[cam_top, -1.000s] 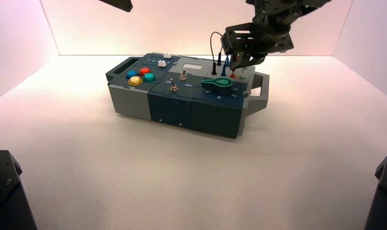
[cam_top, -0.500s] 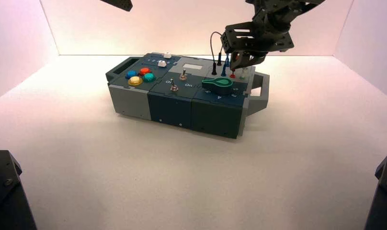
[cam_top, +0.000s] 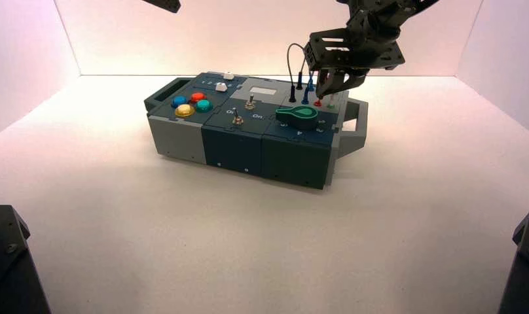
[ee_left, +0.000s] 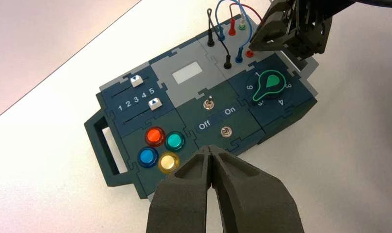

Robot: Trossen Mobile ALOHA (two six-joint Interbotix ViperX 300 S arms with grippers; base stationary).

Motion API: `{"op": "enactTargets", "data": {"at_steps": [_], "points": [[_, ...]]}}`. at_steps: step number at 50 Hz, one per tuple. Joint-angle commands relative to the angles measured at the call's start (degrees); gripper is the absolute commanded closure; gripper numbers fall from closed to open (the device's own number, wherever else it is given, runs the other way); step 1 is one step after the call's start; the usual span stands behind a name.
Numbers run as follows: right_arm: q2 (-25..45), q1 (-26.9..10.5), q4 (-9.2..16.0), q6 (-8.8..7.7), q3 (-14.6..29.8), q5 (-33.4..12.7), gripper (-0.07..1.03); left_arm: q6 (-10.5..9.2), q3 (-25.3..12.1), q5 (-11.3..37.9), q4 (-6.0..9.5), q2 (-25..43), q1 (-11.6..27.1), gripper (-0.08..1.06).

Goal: Insert the red wire.

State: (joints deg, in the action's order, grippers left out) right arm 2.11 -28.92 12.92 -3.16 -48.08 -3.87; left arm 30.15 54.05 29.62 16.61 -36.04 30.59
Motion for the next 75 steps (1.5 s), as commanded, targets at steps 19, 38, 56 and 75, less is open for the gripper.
{"op": "enactTargets", "data": {"at_steps": [19,38,56,75], "points": [[-1.9,-0.3,0.3,0.09,2.2,-4.5,0.98,0.09,-1.8,-0.3,-0.09,-0.4,0.2,1.01],[-0.2,-0.3,0.3,0.09,3.5,-5.2,0.98,0.09,-1.8,-0.3,-0.09,-0.6,0.2,1.01],[2.9,-0.3,0.3,0.00,5.7,-7.0,0.98,0.35,-1.8,-0.3,-0.18,-0.8,0.3,1.01],[1.1,-0.3,0.5,0.09,5.7,-10.9,0.98,0.35,-1.8,-0.3,-0.18,-1.0,0.2,1.01]]}}
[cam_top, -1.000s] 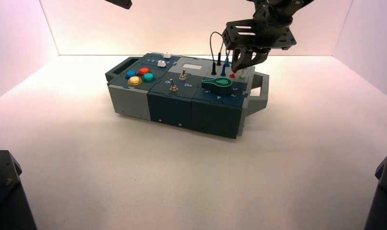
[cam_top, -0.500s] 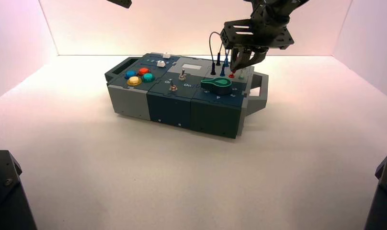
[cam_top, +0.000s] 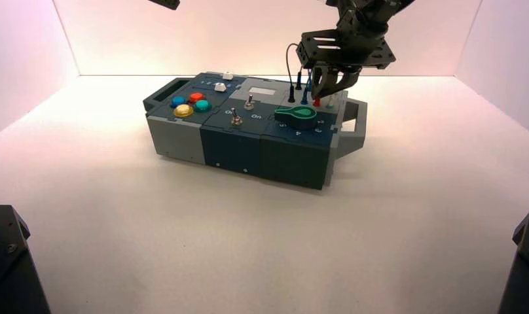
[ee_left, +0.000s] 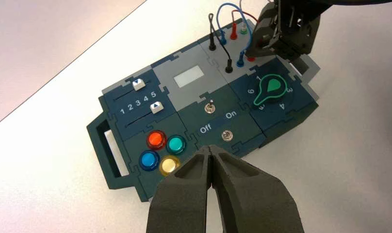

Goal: Insert the red wire.

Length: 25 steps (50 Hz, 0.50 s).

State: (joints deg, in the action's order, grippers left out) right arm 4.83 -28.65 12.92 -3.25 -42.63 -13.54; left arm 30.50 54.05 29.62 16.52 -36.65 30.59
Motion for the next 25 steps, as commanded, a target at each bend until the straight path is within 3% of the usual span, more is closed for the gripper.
{"op": "enactTargets", "data": {"at_steps": [1,25], "points": [[-1.5,-0.5,0.4,0.18,0.4,-1.2,0.98,0.00,-1.8,-0.3,-0.09,-0.4,0.2,1.01],[2.1,-0.5,0.5,0.18,2.6,-5.1,0.98,0.00,-1.8,-0.3,-0.09,-1.1,0.2,1.01]]}}
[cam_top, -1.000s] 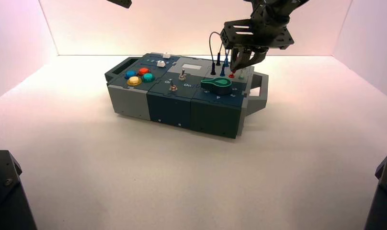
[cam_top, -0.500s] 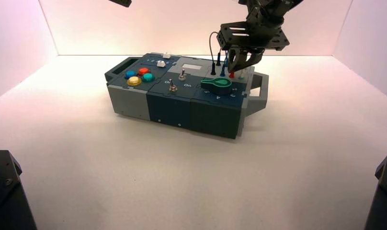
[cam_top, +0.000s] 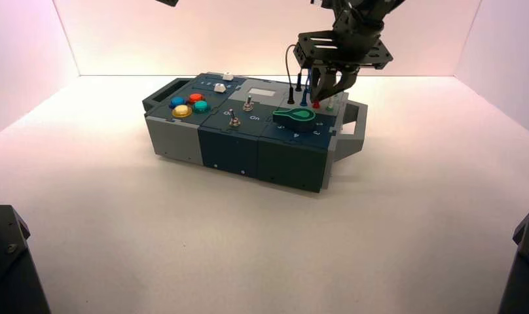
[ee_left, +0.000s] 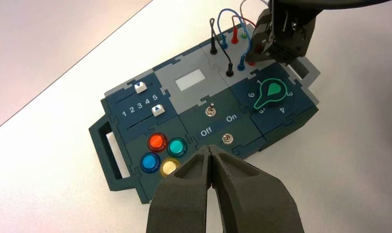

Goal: Insert the red wire.

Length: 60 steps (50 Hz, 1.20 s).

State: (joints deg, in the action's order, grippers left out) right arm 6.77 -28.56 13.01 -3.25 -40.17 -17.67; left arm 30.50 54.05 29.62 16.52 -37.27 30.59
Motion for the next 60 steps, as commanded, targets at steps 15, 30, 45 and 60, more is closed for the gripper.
{"op": "enactTargets", "data": {"at_steps": [15,30,45,60], "points": [[-0.6,-0.6,0.4,0.18,0.2,-2.5,0.83,0.00,-1.8,-0.3,-0.09,-0.4,0.2,1.01],[-3.7,-0.6,0.5,0.18,-0.5,-2.7,0.69,0.00,-1.8,-0.3,-0.09,-0.5,0.2,1.01],[-9.4,-0.5,-0.3,-0.09,0.5,-9.8,0.65,0.09,-1.6,-0.5,-0.09,-0.7,-0.1,1.01],[-15.5,-0.4,-1.2,-0.35,0.4,-15.2,0.65,0.00,-1.1,-2.4,-0.09,-0.6,-0.7,1.01]]}}
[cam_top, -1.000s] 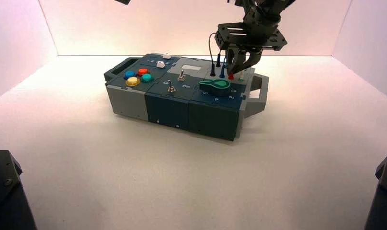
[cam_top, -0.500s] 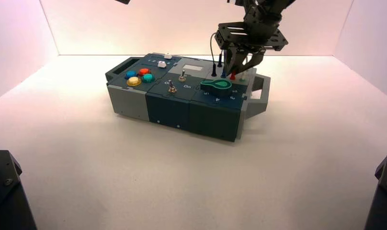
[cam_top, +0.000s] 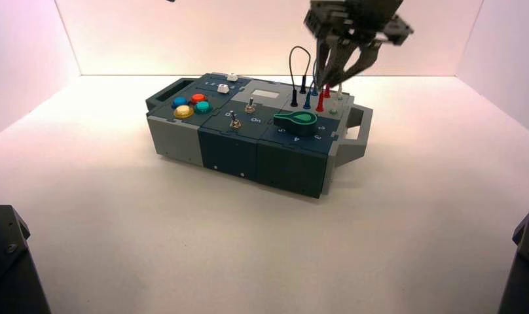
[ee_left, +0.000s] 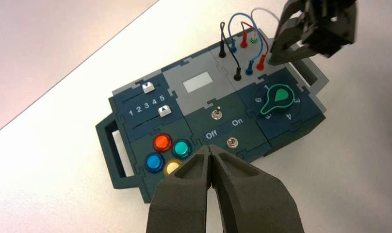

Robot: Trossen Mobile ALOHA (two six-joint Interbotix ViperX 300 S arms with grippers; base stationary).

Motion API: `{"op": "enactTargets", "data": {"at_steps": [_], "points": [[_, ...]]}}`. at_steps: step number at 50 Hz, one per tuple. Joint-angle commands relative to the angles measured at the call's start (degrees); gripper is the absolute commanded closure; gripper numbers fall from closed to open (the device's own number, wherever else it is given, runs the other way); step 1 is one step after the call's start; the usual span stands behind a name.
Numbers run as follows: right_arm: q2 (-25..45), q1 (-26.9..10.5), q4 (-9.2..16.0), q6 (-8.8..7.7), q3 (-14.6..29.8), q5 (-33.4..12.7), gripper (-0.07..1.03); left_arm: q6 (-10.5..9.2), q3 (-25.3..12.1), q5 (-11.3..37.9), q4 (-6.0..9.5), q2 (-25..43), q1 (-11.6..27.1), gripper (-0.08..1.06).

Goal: Insert the red wire.

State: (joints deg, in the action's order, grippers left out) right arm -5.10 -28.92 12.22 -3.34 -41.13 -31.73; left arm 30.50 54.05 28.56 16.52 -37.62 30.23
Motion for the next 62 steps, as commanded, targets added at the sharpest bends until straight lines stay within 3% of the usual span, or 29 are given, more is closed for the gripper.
{"op": "enactTargets", "data": {"at_steps": [1,19,28,62], "points": [[-4.1,0.0,-0.6,-0.26,1.5,-1.5,0.65,0.00,-1.1,-1.5,-0.09,-0.3,-0.4,1.01],[-11.6,0.1,-6.8,-0.35,-0.3,-8.2,0.65,-0.26,0.4,-5.7,-0.09,1.0,-2.7,1.01],[-12.6,0.1,-9.2,-0.44,-2.7,-7.2,0.65,-0.35,0.5,-6.6,-0.09,2.2,-3.5,1.01],[-13.5,0.1,-9.5,-0.44,-4.9,-4.8,0.65,-0.18,0.5,-6.6,-0.18,4.2,-3.5,1.01]]}}
